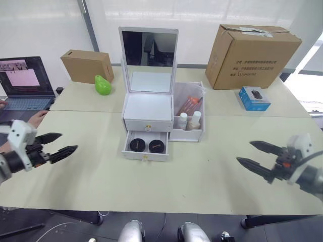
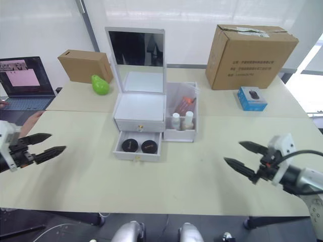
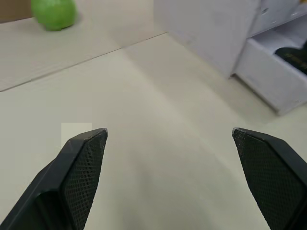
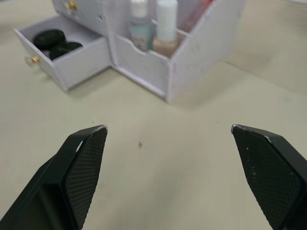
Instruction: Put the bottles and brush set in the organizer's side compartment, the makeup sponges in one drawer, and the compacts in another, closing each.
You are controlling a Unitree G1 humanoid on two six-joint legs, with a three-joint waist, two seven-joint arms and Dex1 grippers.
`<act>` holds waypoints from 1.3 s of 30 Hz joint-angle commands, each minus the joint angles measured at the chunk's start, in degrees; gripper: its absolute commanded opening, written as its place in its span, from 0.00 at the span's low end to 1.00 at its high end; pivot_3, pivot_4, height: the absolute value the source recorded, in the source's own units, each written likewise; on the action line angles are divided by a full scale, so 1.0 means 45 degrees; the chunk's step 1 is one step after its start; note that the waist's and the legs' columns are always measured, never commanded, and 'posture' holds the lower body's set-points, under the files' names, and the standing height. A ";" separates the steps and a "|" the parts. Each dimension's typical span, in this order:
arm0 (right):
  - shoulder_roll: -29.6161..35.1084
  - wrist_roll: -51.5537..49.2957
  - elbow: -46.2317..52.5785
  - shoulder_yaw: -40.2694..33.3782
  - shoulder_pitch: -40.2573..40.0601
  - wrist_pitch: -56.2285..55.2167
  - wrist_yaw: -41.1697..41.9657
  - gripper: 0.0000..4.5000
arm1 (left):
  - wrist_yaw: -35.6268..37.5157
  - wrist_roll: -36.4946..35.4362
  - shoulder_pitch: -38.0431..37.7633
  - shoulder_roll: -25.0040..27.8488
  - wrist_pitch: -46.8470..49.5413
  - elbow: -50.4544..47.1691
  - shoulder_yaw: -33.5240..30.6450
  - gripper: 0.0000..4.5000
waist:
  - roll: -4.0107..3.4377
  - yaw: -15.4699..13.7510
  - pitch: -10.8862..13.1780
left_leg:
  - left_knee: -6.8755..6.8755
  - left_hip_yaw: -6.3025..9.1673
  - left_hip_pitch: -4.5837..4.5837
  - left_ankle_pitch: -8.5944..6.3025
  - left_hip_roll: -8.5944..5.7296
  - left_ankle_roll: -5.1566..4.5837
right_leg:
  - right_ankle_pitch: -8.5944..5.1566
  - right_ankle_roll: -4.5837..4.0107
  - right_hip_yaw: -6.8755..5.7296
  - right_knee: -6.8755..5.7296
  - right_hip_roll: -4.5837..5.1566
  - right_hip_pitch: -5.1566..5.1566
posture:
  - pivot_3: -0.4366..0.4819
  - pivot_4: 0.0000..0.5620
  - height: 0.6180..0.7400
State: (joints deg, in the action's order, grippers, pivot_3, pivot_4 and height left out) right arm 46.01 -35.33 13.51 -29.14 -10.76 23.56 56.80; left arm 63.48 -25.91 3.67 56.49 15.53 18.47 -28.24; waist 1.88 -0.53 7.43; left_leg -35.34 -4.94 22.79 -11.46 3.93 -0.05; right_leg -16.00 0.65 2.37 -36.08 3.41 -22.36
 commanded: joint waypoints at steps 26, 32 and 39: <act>-0.0186 -0.0361 0.0020 -0.0134 0.0997 -0.0438 -0.0119 1.00 | -0.0411 -0.0597 -0.1046 -0.1100 -0.0162 -0.2404 -0.0178 1.00 | -0.0005 0.0022 -0.0001 | 0.0037 -0.0016 -0.0009 -0.0017 0.0009 0.0029 | 0.0042 0.0067 0.0008 -0.0007 0.0008 -0.0003 | 0.48 0.27 1.00; -0.0301 -0.0758 0.1657 0.1487 0.2438 0.0649 -0.0648 1.00 | -0.0549 -0.1298 -0.1715 -0.2081 0.1310 -0.5185 0.1019 0.91 | -0.0011 0.0043 -0.0002 | 0.0034 -0.0010 -0.0010 -0.0002 0.0005 0.0005 | 0.0042 0.0068 0.0013 -0.0013 -0.0001 0.0001 | 0.48 0.27 1.00; -0.0609 -0.0849 0.2128 0.3164 0.4154 0.1010 -0.0566 1.00 | -0.0332 -0.0840 -0.1416 -0.2782 0.1387 -0.6589 0.3428 0.46 | -0.0010 -0.0003 -0.0002 | 0.0025 -0.0009 -0.0007 0.0000 -0.0010 0.0001 | 0.0042 0.0067 0.0016 -0.0009 -0.0004 0.0003 | 0.48 0.27 1.00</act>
State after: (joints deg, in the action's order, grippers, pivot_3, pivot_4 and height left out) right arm 43.42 -37.48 21.01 -15.57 6.59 28.00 54.02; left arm 61.81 -30.51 -4.06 44.20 22.61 -9.03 -14.64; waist 1.83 -0.54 7.42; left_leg -35.23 -4.98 22.77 -11.46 3.87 -0.05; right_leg -15.81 0.96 2.44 -36.12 3.39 -22.34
